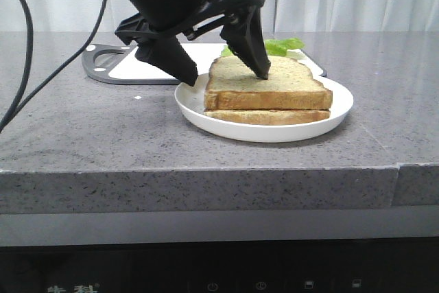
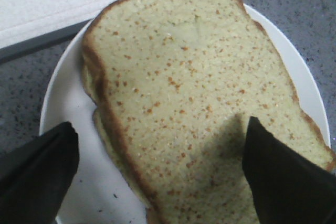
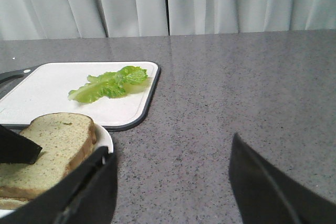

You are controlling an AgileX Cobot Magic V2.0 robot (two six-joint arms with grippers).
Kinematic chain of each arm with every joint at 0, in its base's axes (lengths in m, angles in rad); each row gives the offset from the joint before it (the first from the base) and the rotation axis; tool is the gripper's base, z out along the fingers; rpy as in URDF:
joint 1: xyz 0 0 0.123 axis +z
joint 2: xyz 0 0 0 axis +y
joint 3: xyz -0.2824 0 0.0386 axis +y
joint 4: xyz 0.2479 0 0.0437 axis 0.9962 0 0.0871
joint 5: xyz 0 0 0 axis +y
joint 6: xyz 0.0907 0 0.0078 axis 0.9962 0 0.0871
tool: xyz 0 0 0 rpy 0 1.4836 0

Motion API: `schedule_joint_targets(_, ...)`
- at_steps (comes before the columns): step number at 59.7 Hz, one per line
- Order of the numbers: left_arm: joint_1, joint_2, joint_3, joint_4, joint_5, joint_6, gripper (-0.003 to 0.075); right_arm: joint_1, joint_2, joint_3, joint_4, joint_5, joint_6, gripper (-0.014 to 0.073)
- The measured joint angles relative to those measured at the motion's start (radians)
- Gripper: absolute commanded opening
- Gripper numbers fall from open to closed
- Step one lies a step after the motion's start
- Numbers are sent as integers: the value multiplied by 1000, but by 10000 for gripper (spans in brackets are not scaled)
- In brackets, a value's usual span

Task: Left arm grabs bread, right arm adds lettuce
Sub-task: 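Lower the left gripper onto the top bread slice and pinch it, then lift the top bread slice off the plate with the left gripper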

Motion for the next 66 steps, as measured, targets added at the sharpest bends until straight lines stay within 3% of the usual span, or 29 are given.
schedule_joint_targets(23, -3, 0, -2, 10, -3, 0, -13, 0, 0, 0, -2, 0, 0, 480)
schedule_joint_targets(42, -3, -37, -2, 63, -11, -4, -21, 0, 0, 0, -2, 0, 0, 480)
schedule_joint_targets(56, 23, -187, 18, 210, -18, -45, -21, 0, 0, 0, -2, 0, 0, 480)
schedule_joint_targets(66, 55, -356, 138, 255, -122, -51, -21, 0, 37, -10, -7, -2, 0, 480)
